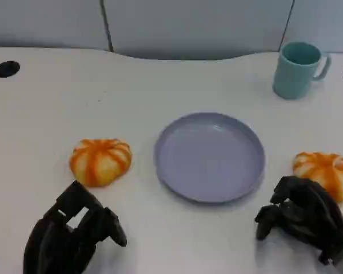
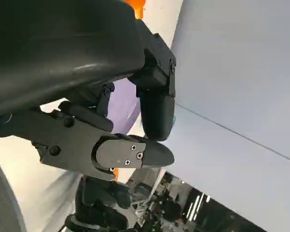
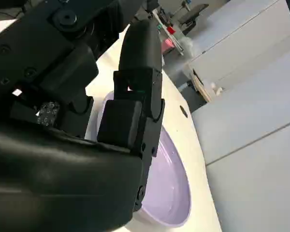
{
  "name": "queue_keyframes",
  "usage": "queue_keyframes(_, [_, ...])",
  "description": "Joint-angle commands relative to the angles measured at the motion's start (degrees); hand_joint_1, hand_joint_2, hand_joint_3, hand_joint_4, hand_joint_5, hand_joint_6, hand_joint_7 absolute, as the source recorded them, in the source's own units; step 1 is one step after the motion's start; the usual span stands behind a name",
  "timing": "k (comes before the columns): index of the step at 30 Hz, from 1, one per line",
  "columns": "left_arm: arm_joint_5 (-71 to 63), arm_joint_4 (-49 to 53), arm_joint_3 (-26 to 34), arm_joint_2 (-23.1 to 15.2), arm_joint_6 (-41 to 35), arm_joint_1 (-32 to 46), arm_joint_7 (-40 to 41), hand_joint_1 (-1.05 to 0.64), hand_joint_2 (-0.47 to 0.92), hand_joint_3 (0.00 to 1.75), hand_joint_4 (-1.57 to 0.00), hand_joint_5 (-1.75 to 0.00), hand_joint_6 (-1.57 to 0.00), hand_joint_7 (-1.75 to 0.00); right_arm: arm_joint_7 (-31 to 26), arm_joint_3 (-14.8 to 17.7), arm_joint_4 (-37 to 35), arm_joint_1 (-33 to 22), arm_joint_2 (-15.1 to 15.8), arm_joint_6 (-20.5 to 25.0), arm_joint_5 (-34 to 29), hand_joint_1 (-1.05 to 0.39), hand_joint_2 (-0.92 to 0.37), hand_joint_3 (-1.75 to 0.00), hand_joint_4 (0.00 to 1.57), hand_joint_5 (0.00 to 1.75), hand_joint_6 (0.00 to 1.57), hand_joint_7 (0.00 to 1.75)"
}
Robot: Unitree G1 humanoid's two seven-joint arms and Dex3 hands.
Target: Grasp the bread from the table and place it into the plate.
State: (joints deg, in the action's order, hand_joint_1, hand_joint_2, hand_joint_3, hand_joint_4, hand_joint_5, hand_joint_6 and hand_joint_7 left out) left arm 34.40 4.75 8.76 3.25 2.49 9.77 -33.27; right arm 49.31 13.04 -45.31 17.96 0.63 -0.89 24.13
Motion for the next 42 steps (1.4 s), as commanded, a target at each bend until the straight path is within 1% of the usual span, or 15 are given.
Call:
queue_keyframes(1, [0.13,-0.06,0.60,-0.78,0.11,0.33,-0.74,-0.51,0.92,0.30,-0.70,-1.75,-0.46,-1.64,-0.20,0.15,0.03,-0.18,0.95,-0.05,-0.07,-1.05,-0.49,0.00,1.57,0.63,1.57,0.44])
queue_keyframes(20, [0.35,0.20,0.95,-0.84,-0.34,0.01,-1.07,-0.52,0.92,0.29,-0.70,-1.75,-0.45,-1.68,0.08,0.31,-0.61,0.12,0.97,-0.09,0.09,-1.05,-0.49,0.00,1.57,0.64,1.57,0.44])
queue_keyframes(21, [-0.49,0.59,1.02,-0.91,1.15,-0.12,-1.29,-0.52,0.92,0.28,-0.70,-1.75,-0.45,-1.68,-0.04,0.22,-0.56,0.03,0.87,-0.45,-0.07,-1.05,-0.49,0.00,1.57,0.63,1.57,0.44])
queue_keyframes(23, [-3.02,0.61,0.97,-1.30,4.22,-0.31,-0.85,-0.52,0.92,0.30,-0.61,-1.75,-0.42,-1.61,-0.29,0.16,-0.44,-0.07,0.67,-0.62,-0.15,-1.05,-0.49,0.00,1.57,0.64,1.57,0.45])
queue_keyframes(24, [-5.17,0.39,0.88,-1.42,6.32,-0.35,0.11,-0.53,0.92,0.28,-0.57,-1.74,-0.43,-1.55,-0.16,0.18,-0.55,0.00,0.63,-0.56,-0.07,-1.05,-0.49,0.00,1.57,0.64,1.57,0.45])
queue_keyframes(26, [-8.22,-0.11,0.73,-1.43,9.11,-0.30,1.67,-0.56,0.92,0.26,-0.50,-1.62,-0.47,-1.32,-0.02,0.23,-0.72,0.12,0.60,-0.49,0.03,-1.05,-0.49,0.00,1.57,0.64,1.57,0.45])
queue_keyframes(27, [-10.42,-0.07,0.72,-1.48,12.29,-0.51,2.24,-0.56,0.92,0.26,-0.48,-1.60,-0.48,-1.28,0.05,0.25,-0.87,0.19,0.58,-0.45,0.08,-1.05,-0.49,0.00,1.57,0.64,1.57,0.45])
queue_keyframes(29, [-15.22,-0.22,0.52,-1.93,17.85,-0.79,3.96,-0.57,0.92,0.25,-0.48,-1.35,-0.50,-0.94,0.10,0.22,-1.10,0.25,0.60,-0.60,-0.01,-1.05,-0.49,0.00,1.57,0.64,1.57,0.45])
queue_keyframes(32, [-17.20,0.40,0.12,-2.17,20.73,-0.94,5.11,-0.58,0.92,0.25,-0.49,-1.26,-0.52,-0.80,0.15,0.19,-1.30,0.32,0.63,-0.76,-0.04,-1.05,-0.49,0.00,1.57,0.64,1.57,0.44])
queue_keyframes(33, [-22.86,-0.98,0.53,-3.36,24.00,-1.34,7.98,-0.58,0.92,0.25,-0.49,-1.25,-0.52,-0.79,-0.25,0.18,-1.15,0.33,0.54,-0.60,-0.07,-1.05,-0.49,0.00,1.57,0.64,1.57,0.44])
queue_keyframes(34, [-27.25,-1.99,0.80,-4.26,26.51,-1.63,10.29,-0.57,0.92,0.21,-0.43,-1.05,-0.49,-0.60,-0.55,0.17,-1.04,0.33,0.47,-0.48,-0.09,-1.05,-0.49,0.00,1.57,0.64,1.57,0.45])
queue_keyframes(35, [-31.45,-3.89,1.05,-5.23,27.83,-1.83,12.55,-0.55,0.92,0.17,-0.41,-0.86,-0.50,-0.37,-0.59,0.13,-1.11,0.37,0.43,-0.67,-0.17,-1.05,-0.49,0.00,1.57,0.64,1.57,0.45])
queue_keyframes(36, [-34.11,-5.12,1.07,-5.88,28.50,-1.91,14.20,-0.52,0.92,0.13,-0.40,-0.74,-0.51,-0.25,-0.57,0.10,-1.18,0.40,0.42,-0.83,-0.22,-1.05,-0.49,0.00,1.57,0.64,1.57,0.45])
queue_keyframes(38, [-35.77,-6.02,0.57,-6.52,28.49,-1.78,16.01,-0.51,0.92,0.10,-0.38,-0.64,-0.51,-0.14,-0.46,0.07,-1.30,0.43,0.42,-1.05,-0.27,-1.05,-0.49,0.00,1.57,0.64,1.57,0.45])
queue_keyframes(42, [-36.24,-6.12,-0.52,-7.42,28.56,-1.55,17.94,-0.50,0.92,0.09,-0.38,-0.61,-0.52,-0.10,-0.46,0.06,-1.34,0.44,0.42,-1.11,-0.26,-1.05,-0.49,0.00,1.57,0.64,1.57,0.45])
